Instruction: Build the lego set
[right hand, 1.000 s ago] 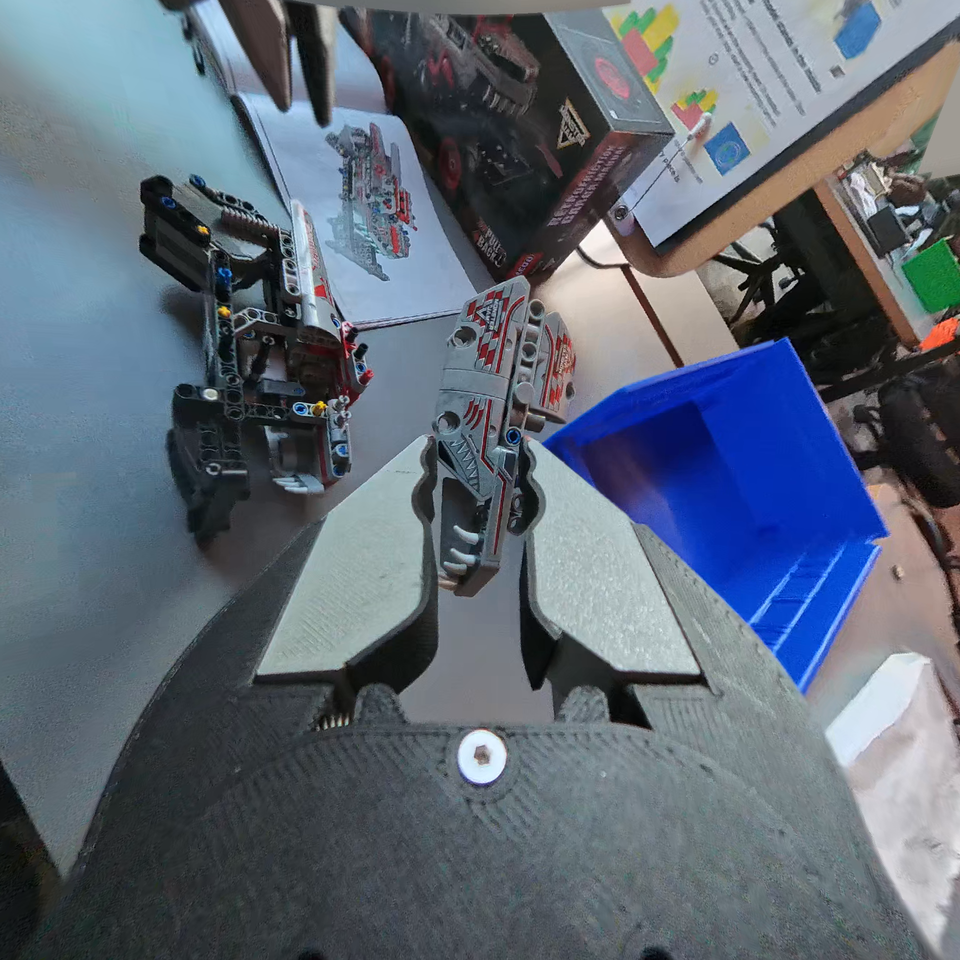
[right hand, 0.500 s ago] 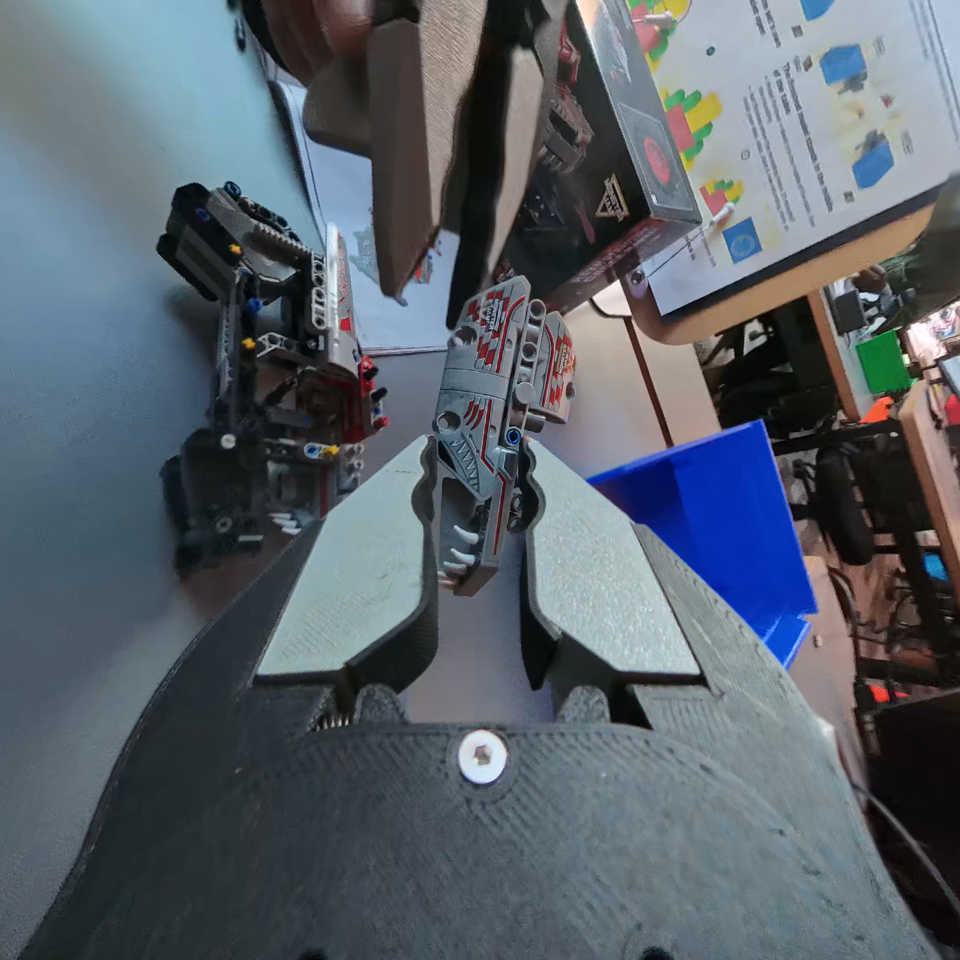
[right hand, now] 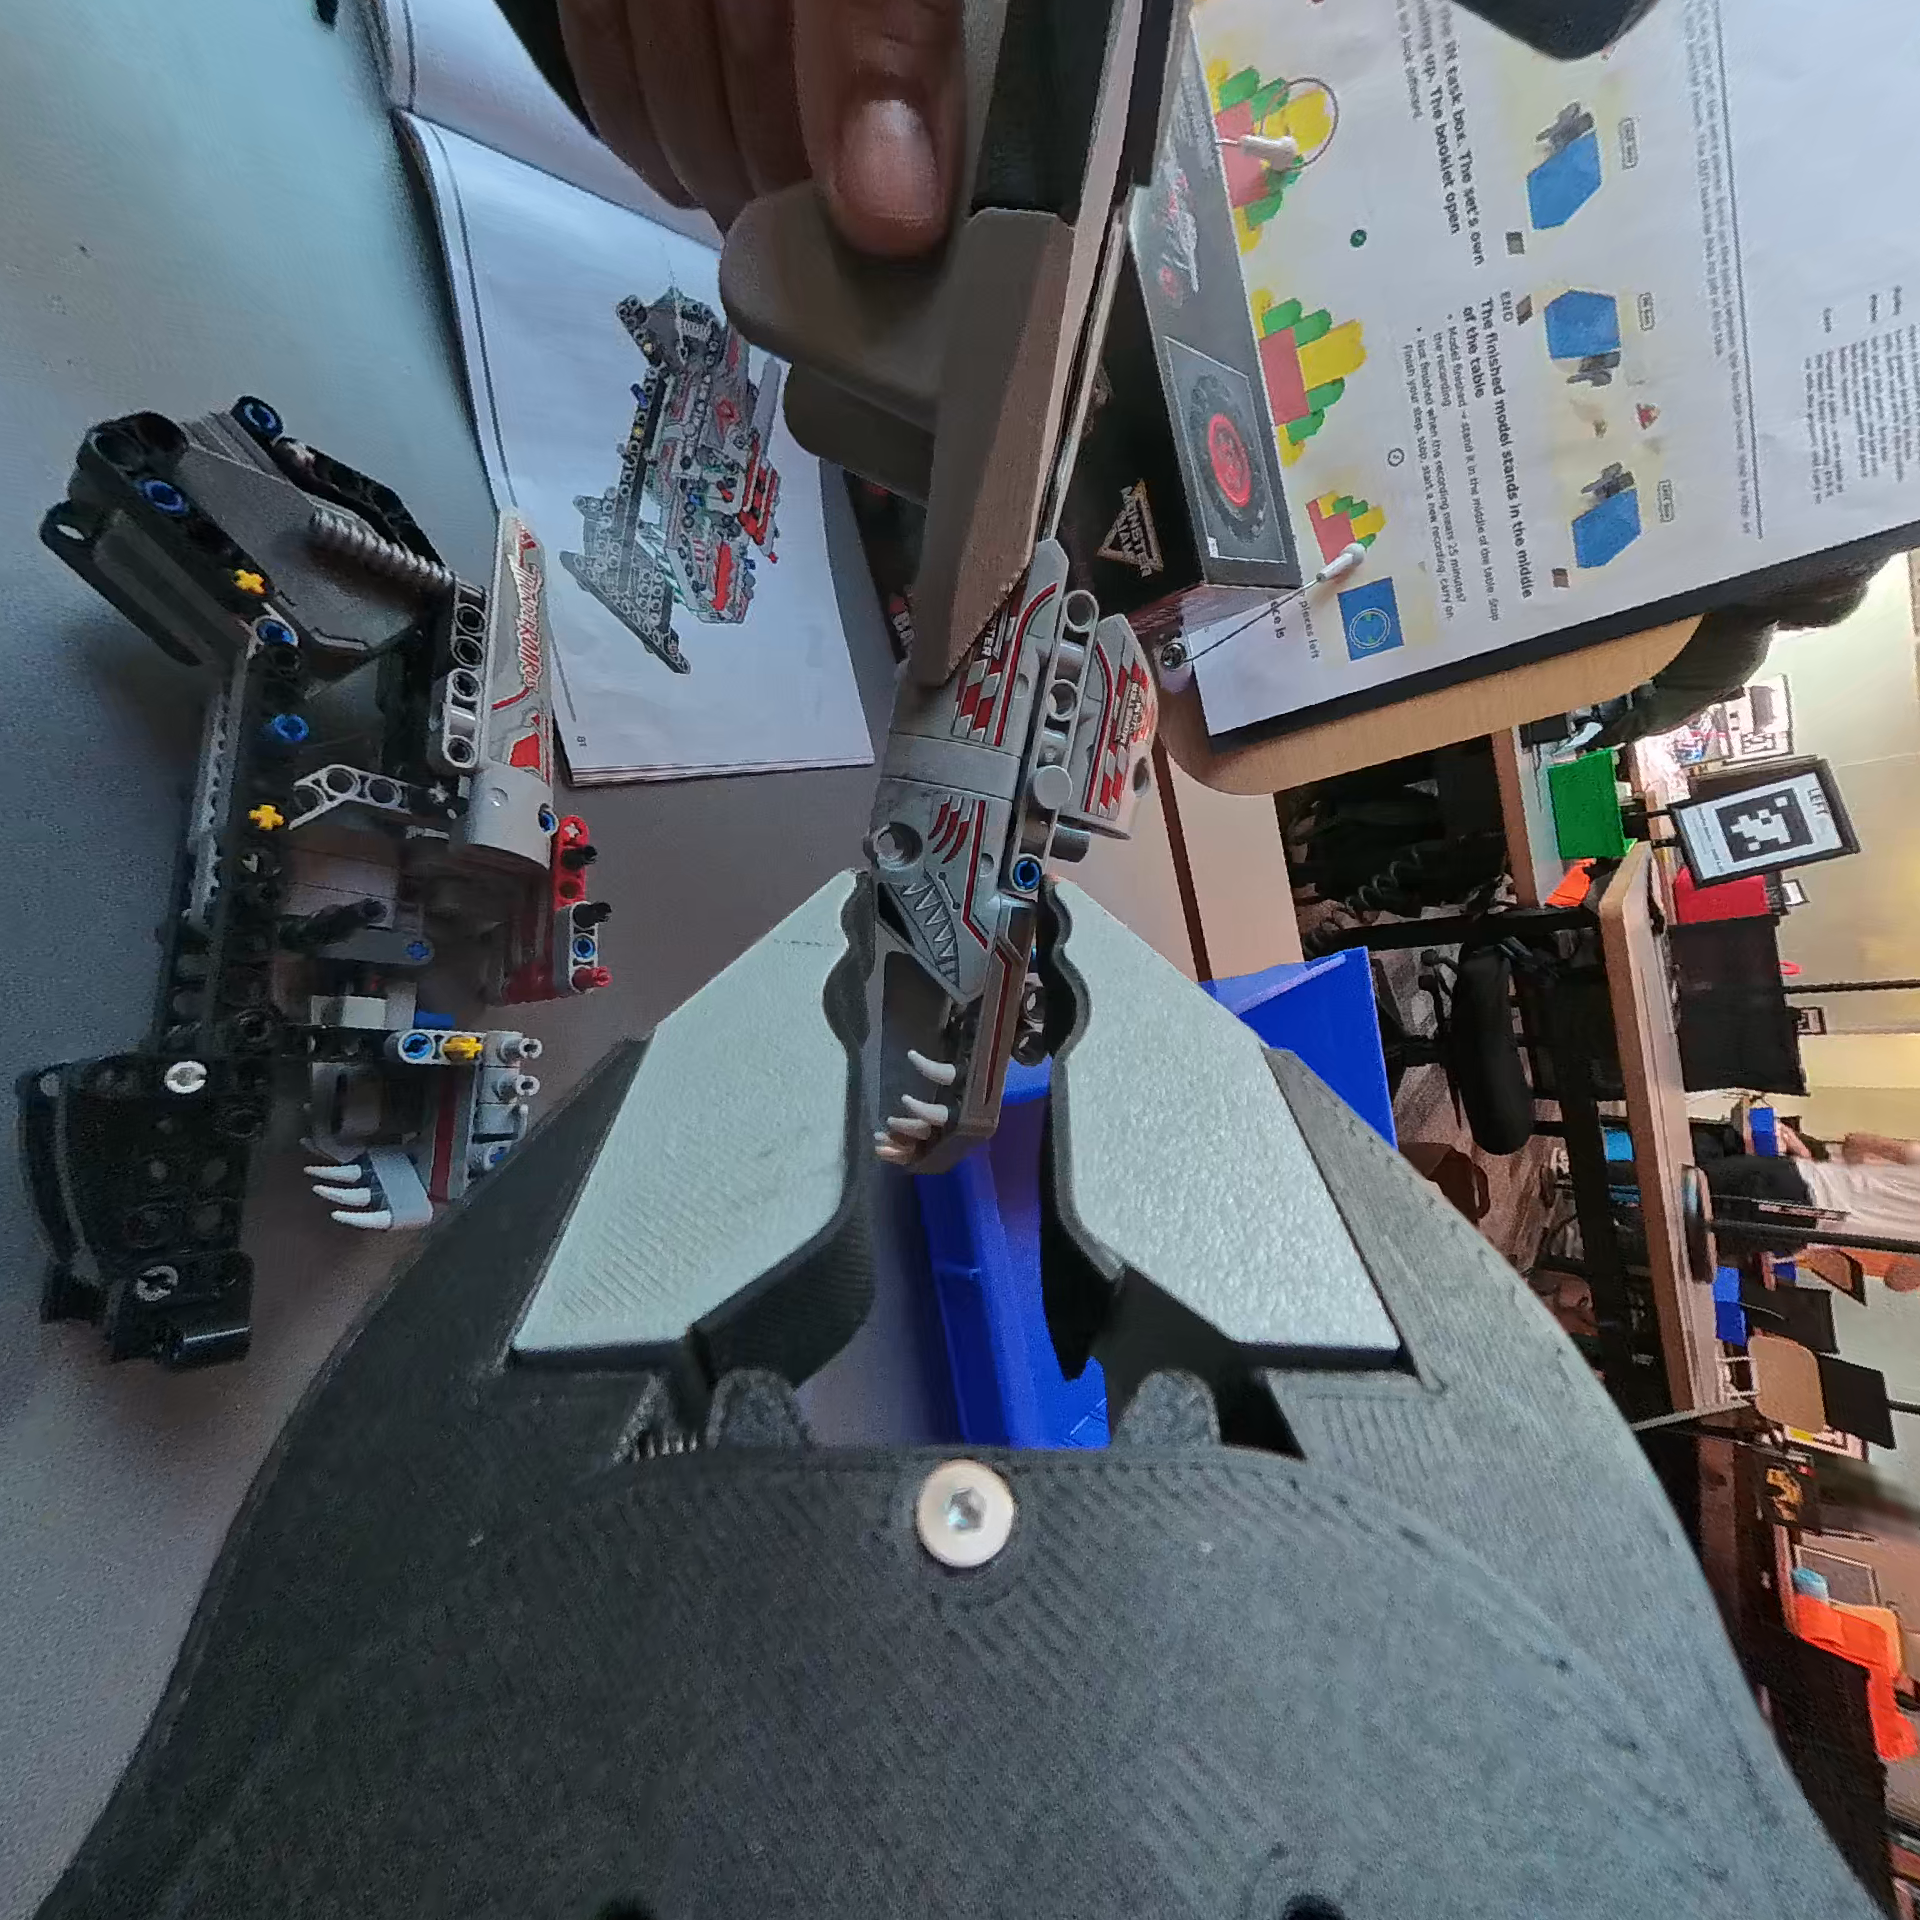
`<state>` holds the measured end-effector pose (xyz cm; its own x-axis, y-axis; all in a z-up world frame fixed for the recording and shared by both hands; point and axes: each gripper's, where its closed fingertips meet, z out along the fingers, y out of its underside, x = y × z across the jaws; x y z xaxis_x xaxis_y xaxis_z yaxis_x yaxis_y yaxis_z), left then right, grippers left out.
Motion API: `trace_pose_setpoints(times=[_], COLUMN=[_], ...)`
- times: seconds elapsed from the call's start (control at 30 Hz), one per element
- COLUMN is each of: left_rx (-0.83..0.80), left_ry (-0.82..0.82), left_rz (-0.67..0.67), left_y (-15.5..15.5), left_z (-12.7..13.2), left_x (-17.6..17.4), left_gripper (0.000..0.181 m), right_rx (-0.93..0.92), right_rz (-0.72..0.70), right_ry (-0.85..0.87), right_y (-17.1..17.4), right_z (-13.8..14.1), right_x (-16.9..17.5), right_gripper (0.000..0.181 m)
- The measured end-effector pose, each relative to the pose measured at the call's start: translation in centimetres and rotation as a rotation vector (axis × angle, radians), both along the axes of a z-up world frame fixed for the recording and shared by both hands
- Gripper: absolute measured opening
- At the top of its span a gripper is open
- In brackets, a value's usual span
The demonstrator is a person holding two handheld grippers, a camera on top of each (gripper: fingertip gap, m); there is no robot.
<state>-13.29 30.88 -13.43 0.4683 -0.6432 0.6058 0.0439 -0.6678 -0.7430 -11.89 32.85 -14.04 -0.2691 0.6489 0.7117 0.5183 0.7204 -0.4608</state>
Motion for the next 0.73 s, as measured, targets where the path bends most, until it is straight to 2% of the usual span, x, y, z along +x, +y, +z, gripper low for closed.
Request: trace_pose_setpoints(times=[0.13, 0.37, 0.53, 0.63, 0.73], left_rx=[0.022, -0.007, -0.015, -0.011, -0.002], left_ry=[-0.085, -0.207, -0.313, -0.355, -0.369], left_rz=[0.027, 0.046, 0.074, 0.095, 0.118], left_y=[0.5, -0.1, -0.1, 0.0, 0.1], left_z=[1.6, 2.4, 2.8, 3.0, 2.9], left_x=[-0.4, -0.5, -0.7, -0.8, -1.0], left_gripper=[0.004, 0.003, 0.001, 0.001, 0.000], right_rx=[-0.037, -0.287, -0.389, -0.448, -0.475], right_rz=[0.025, 0.072, 0.058, 0.080, 0.060], right_ry=[0.120, 0.272, 0.310, 0.339, 0.356], right_y=[0.2, -0.1, 0.2, -0.1, 0.3], right_z=[1.6, 2.5, 2.3, 2.6, 2.5], right_x=[-0.3, 0.8, 0.9, 0.9, 0.7], right_gripper=[0.029, 0.033, 0.046, 0.032, 0.040])
